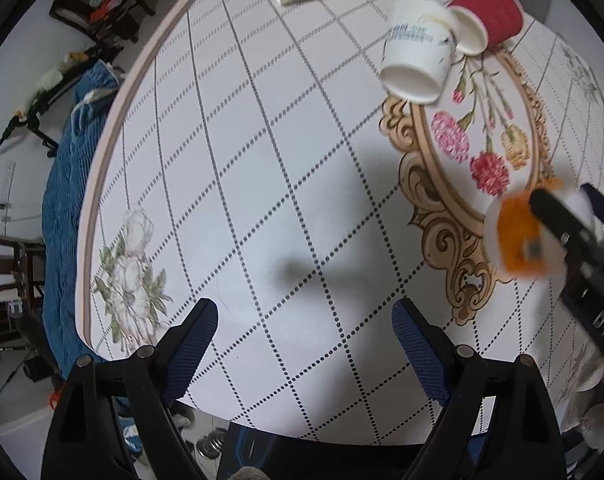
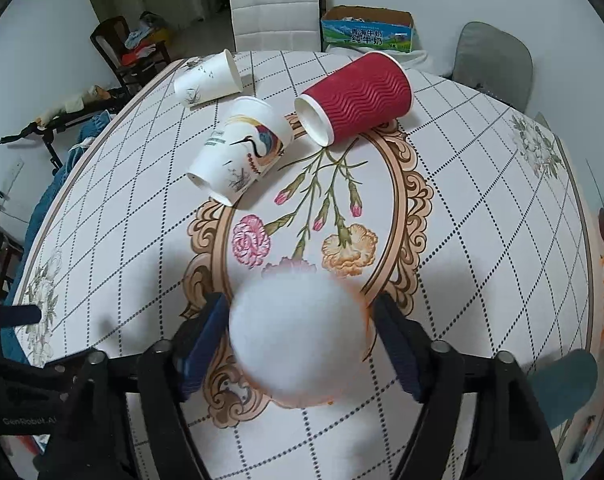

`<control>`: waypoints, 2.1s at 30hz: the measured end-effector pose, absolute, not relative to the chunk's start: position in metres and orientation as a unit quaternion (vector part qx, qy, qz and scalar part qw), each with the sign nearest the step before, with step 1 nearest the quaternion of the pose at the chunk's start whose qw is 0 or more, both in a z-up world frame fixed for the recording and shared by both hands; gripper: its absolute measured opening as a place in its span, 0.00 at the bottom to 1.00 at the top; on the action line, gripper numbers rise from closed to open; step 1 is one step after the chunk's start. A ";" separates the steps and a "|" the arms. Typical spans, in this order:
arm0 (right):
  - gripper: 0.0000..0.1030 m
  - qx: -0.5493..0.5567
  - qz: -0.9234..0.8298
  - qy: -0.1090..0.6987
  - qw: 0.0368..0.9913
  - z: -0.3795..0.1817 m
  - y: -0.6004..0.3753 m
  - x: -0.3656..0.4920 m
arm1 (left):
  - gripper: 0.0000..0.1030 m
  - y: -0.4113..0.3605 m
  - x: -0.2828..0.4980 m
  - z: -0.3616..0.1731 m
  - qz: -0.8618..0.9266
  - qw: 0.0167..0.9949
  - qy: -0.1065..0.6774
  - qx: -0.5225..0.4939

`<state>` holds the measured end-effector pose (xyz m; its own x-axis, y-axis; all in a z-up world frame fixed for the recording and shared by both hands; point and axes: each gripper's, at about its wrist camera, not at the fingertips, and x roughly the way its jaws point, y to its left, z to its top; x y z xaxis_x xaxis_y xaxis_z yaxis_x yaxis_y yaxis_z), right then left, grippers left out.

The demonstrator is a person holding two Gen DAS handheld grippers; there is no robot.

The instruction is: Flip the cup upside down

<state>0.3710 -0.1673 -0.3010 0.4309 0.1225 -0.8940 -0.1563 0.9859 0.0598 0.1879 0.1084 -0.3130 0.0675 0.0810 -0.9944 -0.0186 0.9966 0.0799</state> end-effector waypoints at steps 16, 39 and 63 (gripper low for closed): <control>0.96 -0.008 -0.080 0.507 0.858 -0.198 -0.188 0.274 | 0.97 0.090 0.148 -0.212 -0.031 0.809 0.585 0.053; 0.96 0.000 -0.086 0.396 0.914 -0.043 -0.206 0.081 | 0.97 0.085 0.001 -0.072 -0.021 0.885 0.465 0.024; 0.97 0.020 -0.045 0.350 0.935 0.038 -0.202 -0.047 | 0.97 0.090 -0.104 -0.003 -0.015 0.914 0.406 0.009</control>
<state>-0.0467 -0.2019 0.0380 0.7506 -0.0697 -0.6570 0.0978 0.9952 0.0062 -0.1043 0.0904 -0.0027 0.6694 -0.0209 -0.7426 0.0351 0.9994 0.0035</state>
